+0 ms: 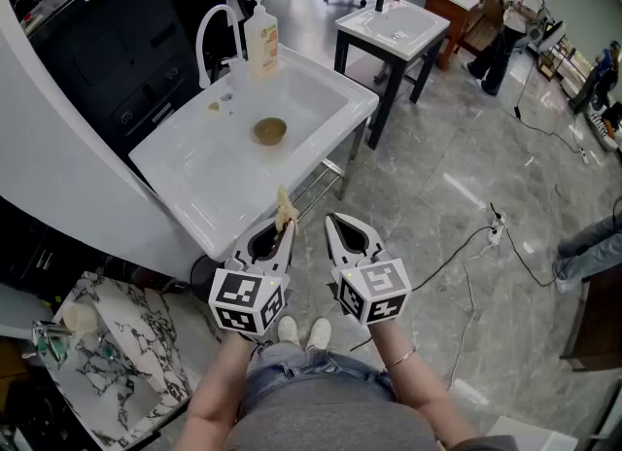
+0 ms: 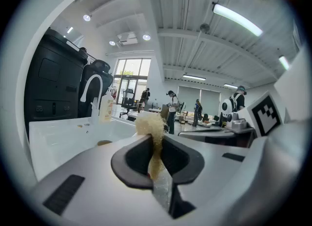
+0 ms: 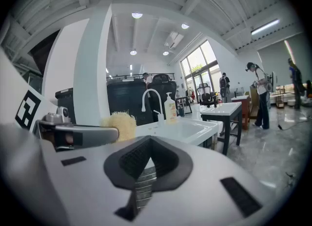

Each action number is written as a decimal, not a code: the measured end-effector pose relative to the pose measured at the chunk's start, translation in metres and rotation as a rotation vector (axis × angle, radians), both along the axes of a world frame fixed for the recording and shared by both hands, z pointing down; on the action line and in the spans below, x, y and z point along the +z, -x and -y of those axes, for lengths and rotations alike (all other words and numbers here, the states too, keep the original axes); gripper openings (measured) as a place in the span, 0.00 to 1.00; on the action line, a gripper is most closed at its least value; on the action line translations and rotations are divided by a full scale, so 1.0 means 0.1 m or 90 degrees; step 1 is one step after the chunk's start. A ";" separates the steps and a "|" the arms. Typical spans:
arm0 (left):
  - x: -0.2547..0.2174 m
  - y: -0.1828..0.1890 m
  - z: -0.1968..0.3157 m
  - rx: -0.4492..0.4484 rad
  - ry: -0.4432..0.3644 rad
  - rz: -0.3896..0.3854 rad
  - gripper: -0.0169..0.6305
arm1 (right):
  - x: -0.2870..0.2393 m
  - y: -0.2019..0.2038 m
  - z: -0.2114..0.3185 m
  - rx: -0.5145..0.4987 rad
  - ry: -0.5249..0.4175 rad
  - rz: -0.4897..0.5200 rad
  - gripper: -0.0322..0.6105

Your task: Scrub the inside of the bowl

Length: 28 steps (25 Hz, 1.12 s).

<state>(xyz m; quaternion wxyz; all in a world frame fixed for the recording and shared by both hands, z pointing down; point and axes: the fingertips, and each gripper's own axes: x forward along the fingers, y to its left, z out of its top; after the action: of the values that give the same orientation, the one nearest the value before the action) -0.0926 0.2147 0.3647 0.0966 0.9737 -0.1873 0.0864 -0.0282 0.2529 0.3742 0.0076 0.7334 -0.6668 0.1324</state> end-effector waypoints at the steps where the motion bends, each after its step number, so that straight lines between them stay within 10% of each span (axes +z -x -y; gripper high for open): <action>1: 0.01 -0.01 -0.01 0.000 0.000 -0.001 0.10 | 0.01 -0.01 -0.01 -0.001 -0.004 0.000 0.06; 28: -0.10 -0.35 0.46 -0.071 -0.018 -0.018 0.10 | 0.17 -0.67 0.09 0.006 0.021 0.038 0.07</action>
<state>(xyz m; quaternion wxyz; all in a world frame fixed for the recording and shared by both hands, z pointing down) -0.0579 0.1686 0.3545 0.0898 0.9641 -0.2413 0.0647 0.0390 0.2440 0.3916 -0.0004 0.7319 -0.6611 0.1653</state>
